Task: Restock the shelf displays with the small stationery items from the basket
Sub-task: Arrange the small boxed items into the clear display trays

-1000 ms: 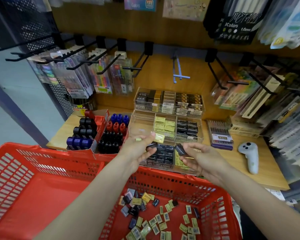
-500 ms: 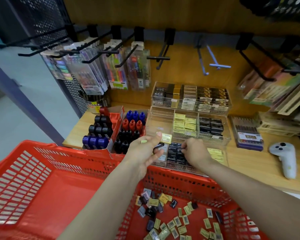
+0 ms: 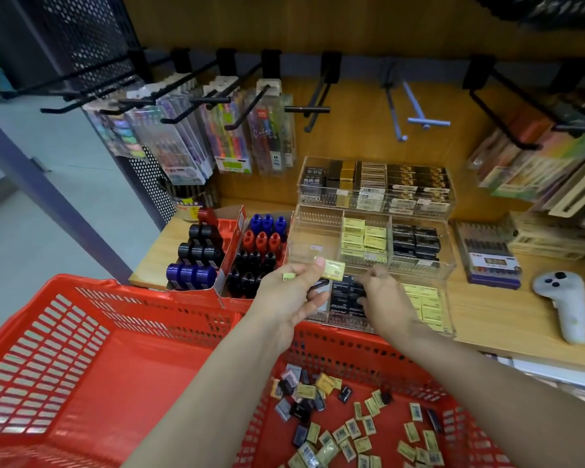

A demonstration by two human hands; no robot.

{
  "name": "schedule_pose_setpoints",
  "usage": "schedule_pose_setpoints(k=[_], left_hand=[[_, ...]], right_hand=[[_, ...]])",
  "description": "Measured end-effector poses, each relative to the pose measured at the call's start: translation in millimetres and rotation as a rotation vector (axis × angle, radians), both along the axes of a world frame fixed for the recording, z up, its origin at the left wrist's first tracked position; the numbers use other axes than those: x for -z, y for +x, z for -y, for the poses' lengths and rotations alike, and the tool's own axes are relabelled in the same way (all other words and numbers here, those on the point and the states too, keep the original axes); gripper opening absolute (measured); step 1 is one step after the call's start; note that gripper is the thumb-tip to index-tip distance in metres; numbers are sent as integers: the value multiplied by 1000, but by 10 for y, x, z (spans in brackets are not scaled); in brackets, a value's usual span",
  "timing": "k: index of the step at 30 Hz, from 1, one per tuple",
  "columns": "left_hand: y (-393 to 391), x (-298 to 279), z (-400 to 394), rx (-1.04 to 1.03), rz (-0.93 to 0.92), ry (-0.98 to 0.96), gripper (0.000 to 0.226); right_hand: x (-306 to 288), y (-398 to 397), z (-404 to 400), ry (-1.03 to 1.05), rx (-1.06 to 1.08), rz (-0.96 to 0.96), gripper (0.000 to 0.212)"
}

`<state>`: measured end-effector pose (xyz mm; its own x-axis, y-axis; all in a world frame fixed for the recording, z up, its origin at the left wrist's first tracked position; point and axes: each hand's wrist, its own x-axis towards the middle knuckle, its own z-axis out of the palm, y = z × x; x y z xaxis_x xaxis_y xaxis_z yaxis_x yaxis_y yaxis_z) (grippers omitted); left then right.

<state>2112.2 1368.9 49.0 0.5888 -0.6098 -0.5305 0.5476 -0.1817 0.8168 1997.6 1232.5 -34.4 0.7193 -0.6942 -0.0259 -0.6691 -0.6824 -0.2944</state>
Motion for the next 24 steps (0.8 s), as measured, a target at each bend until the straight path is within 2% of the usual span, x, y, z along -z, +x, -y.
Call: schedule_pose_setpoints(k=[5, 7, 8, 11, 14, 17, 20, 24], left_hand=[[0, -32, 6, 16, 0, -4, 28], [-42, -73, 28, 42, 5, -36, 28], [-77, -97, 43, 62, 10, -59, 29], [-219, -202, 99, 133, 31, -120, 30], [-393, -294, 159, 219, 89, -136, 33], [-565, -355, 217, 276, 123, -154, 32], [-682, -370, 263, 314, 148, -122, 32], [-786, -359, 311, 348, 110, -92, 33]], right_hand=[[-155, -5, 43, -11, -71, -54, 30], [-367, -44, 57, 84, -114, 44, 20], [-532, -77, 44, 251, -80, 187, 12], [-1087, -249, -27, 1117, 250, 626, 22], [-1394, -533, -8, 1334, 315, 671, 31], [-1467, -799, -18, 1335, 301, 736, 39], [-1435, -982, -31, 1198, 302, 817, 32], [-1428, -1067, -21, 1034, 257, 814, 29]])
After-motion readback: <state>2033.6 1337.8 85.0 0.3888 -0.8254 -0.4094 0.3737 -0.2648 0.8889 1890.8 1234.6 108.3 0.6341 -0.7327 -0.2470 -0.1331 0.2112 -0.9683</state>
